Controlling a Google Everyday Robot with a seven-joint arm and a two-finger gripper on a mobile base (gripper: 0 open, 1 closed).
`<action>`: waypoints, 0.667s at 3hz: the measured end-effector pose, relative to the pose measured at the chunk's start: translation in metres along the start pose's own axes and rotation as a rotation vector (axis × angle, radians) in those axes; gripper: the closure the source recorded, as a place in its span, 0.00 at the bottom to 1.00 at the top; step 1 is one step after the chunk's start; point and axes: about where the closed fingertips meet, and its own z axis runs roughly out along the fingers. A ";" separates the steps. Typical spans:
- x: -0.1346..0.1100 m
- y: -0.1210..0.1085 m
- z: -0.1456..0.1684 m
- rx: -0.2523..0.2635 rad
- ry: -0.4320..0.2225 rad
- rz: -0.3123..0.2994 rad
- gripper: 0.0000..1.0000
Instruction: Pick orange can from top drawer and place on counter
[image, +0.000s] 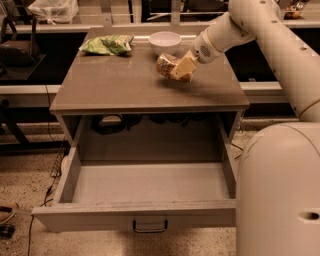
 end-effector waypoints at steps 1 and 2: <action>-0.005 -0.002 0.009 -0.006 0.016 0.008 0.13; -0.007 -0.007 0.016 0.000 0.029 0.022 0.00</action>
Offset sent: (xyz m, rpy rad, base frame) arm 0.0242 0.0081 -0.0022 -0.0298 0.0285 -0.0431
